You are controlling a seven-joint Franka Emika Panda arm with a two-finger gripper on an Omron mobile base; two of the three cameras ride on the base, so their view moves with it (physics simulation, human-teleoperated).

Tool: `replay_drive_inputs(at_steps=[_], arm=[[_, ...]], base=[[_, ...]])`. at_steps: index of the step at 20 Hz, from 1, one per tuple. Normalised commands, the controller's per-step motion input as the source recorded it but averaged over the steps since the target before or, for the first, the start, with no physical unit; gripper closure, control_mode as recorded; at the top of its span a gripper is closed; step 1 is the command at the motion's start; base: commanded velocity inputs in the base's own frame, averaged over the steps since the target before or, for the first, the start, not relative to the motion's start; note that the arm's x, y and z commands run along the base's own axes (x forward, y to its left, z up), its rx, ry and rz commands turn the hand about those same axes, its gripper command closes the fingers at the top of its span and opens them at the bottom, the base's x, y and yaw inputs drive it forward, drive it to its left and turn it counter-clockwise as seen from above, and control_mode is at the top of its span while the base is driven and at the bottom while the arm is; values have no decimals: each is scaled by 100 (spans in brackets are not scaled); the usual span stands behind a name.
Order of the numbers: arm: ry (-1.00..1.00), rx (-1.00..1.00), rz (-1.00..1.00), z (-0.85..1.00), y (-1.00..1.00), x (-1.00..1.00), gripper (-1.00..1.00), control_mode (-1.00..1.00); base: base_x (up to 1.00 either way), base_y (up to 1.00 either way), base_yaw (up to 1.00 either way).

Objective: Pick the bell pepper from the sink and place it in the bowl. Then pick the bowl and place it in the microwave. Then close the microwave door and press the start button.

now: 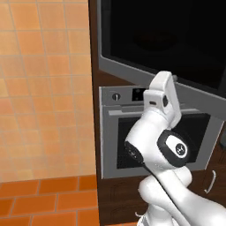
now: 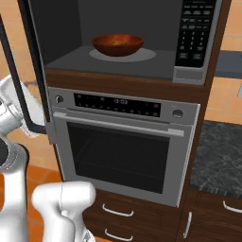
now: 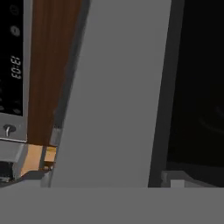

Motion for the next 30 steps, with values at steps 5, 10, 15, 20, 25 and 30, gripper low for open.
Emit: replay_drive_inputs(at_steps=[5, 10, 15, 20, 25, 30], arm=[[22, 28, 23, 57, -54, 17, -100, -100], [30, 26, 13, 76, -50, 16, -100, -100], [54, 21, 3, 76, -50, 8, -100, -100], [24, 12, 16, 13, -52, 33, -100, -100], [9, 12, 24, 0, -44, 60, -100, -100], [0, 11, 23, 0, -32, 72, -100, -100]], base=[[0, 0, 0], [0, 0, 0], [0, 0, 0], [0, 0, 0], [0, 0, 0], [0, 0, 0]])
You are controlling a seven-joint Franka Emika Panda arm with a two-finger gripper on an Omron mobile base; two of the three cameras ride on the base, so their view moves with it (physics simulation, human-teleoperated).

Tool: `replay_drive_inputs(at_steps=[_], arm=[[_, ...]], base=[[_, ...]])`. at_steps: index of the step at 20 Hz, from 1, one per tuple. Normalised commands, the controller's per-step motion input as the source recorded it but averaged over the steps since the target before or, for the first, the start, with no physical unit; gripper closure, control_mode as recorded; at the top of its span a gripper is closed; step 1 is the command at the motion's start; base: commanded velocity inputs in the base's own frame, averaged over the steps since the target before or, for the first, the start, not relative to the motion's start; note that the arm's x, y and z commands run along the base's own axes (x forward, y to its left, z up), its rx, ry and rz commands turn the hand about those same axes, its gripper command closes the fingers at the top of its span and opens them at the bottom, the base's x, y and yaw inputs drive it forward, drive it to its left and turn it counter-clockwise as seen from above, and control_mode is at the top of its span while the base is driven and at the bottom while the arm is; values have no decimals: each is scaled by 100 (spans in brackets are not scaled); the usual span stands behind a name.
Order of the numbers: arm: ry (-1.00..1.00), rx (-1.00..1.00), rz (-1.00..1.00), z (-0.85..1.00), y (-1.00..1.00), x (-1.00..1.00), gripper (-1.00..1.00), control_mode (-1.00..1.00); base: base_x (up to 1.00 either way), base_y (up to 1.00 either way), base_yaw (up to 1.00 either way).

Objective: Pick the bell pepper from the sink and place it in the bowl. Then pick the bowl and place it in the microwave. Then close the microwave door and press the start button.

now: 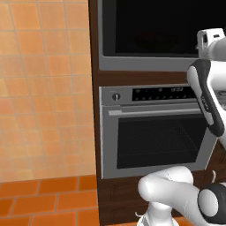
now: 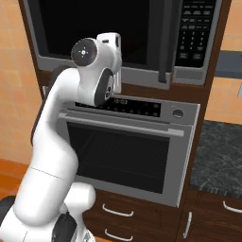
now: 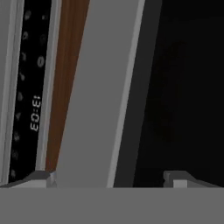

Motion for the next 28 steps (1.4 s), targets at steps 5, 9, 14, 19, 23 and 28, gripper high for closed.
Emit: replay_drive_inputs(at_steps=[5, 9, 14, 19, 23, 28], arm=[[5, 8, 11, 0, -1, 82, -100, -100], [8, 4, 7, 0, 7, 74, -100, -100], [5, 1, 9, -16, 6, 25, -100, -100], [-13, 1, 5, -27, -6, -83, -100, -100], [-21, 9, 0, -3, -25, -100, -100, -100], [-3, 15, 0, -7, -53, -100, -100, -100]], base=[[0, 0, 0], [0, 0, 0], [0, 0, 0], [0, 0, 0], [0, 0, 0], [0, 0, 0]])
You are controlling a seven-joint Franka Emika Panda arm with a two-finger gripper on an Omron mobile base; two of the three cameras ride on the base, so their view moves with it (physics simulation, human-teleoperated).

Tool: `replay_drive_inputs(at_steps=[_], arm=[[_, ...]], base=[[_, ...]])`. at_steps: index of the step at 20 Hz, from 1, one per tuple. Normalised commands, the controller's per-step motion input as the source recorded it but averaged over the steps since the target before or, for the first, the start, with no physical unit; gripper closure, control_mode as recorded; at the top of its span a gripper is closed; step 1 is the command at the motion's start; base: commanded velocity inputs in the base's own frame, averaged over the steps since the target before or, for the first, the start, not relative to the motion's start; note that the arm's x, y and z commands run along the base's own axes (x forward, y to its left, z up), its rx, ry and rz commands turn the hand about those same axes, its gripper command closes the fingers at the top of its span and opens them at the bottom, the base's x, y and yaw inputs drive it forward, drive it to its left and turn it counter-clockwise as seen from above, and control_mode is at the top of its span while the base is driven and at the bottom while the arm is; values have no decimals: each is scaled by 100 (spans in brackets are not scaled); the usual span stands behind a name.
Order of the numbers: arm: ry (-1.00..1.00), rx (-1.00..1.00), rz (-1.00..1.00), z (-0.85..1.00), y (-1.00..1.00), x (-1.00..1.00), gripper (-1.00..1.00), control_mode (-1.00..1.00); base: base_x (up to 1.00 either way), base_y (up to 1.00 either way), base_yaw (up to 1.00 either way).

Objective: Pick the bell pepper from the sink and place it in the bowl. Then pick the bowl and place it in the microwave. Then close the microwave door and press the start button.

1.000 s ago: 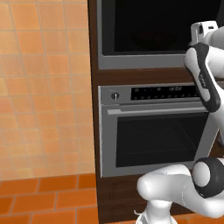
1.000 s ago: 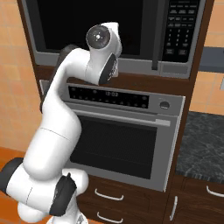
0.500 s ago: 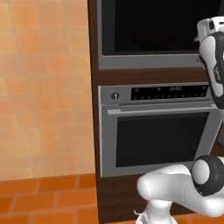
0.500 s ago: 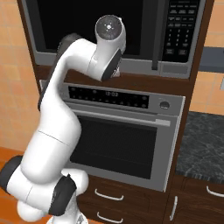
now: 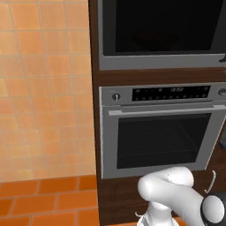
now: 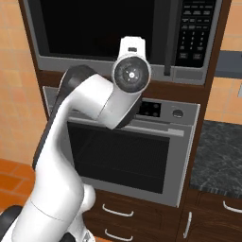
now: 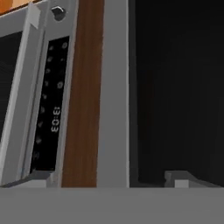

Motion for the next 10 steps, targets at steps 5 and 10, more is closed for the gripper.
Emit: replay_drive_inputs(at_steps=[5, 10], arm=[[0, 17, 4, -1, -89, -68, -100, -100], [0, 9, 25, 0, -29, 22, -100, -100]], base=[[0, 0, 0], [0, 0, 0]])
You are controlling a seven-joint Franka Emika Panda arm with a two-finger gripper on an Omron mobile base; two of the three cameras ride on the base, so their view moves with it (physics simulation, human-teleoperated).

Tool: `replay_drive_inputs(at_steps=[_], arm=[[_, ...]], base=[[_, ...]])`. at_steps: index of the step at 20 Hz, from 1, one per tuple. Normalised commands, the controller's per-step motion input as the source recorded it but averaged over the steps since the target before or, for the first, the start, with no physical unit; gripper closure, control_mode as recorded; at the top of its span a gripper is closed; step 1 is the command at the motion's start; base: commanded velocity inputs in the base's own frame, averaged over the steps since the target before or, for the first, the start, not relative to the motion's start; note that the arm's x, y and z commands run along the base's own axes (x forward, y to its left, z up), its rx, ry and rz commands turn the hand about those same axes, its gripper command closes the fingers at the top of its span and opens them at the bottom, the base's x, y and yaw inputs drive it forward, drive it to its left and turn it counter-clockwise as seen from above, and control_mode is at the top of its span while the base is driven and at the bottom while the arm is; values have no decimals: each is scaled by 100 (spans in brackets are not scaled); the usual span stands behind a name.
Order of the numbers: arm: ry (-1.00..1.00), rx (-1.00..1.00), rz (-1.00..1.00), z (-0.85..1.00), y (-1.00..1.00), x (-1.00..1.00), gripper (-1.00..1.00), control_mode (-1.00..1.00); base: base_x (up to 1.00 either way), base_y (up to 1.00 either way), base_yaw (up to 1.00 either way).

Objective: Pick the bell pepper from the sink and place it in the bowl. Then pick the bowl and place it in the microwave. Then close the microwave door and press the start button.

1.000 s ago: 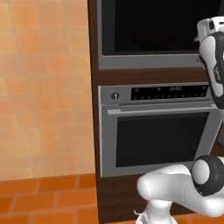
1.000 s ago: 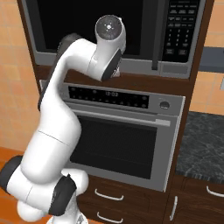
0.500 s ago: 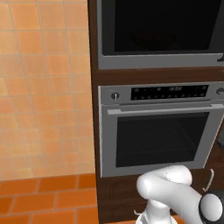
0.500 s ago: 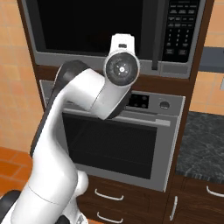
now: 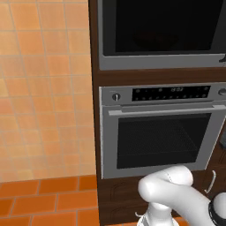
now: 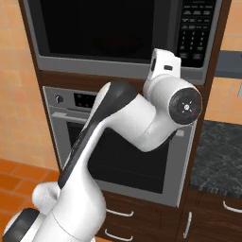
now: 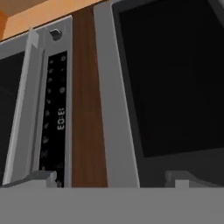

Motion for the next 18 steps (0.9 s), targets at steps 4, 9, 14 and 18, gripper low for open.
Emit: replay_drive_inputs(at_steps=[4, 9, 14, 18], arm=[[0, 3, 27, 0, -25, 37, -100, -100], [0, 1, 4, 0, -25, 47, -100, -100], [1, 1, 0, 0, -18, 43, -100, -100], [3, 2, 0, 0, -22, 31, -100, -100]], base=[[0, 0, 0], [0, 0, 0], [0, 0, 0], [0, 0, 0]])
